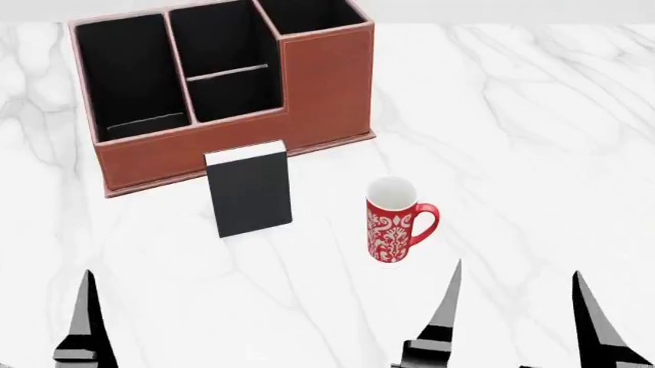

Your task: Pick up the book and place it in the front compartment of the caddy.

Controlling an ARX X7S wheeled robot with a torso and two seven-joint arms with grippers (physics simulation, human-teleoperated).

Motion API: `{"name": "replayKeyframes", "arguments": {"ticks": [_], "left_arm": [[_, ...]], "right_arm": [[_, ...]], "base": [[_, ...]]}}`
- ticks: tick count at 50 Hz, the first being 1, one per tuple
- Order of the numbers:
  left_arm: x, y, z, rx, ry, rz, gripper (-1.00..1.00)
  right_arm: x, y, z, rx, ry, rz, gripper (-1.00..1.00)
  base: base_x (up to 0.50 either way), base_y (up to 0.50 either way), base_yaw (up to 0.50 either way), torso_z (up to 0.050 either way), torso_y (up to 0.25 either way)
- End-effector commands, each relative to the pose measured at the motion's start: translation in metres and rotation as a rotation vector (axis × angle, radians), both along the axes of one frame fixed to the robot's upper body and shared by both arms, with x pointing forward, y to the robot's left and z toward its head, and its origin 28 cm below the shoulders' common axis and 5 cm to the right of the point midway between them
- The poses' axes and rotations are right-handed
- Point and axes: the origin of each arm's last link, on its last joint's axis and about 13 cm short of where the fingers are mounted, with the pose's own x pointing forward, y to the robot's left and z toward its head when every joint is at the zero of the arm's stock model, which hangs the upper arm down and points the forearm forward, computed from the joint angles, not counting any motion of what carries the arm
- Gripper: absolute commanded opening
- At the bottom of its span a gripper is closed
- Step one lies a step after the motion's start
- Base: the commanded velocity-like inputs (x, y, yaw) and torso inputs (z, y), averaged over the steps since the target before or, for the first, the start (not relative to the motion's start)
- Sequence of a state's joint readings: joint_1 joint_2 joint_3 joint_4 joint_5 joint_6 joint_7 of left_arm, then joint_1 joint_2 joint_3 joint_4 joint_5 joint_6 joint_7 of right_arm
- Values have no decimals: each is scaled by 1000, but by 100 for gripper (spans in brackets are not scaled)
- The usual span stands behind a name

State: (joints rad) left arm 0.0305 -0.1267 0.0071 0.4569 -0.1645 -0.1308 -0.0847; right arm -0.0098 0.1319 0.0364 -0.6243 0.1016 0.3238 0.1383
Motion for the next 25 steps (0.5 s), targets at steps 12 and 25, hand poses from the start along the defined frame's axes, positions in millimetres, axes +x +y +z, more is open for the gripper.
{"name": "replayKeyframes", "arguments": {"ticks": [12,25], "left_arm": [[-21,15,73,-72,-208,54,100],[-25,16,78,-79,-225,52,100]], "right_arm": [[-36,-17,75,17,-251,-72,100],[-37,-17,76,5,-237,-93,100]], "base": [[0,0,0,0,0],[0,0,0,0,0]]}}
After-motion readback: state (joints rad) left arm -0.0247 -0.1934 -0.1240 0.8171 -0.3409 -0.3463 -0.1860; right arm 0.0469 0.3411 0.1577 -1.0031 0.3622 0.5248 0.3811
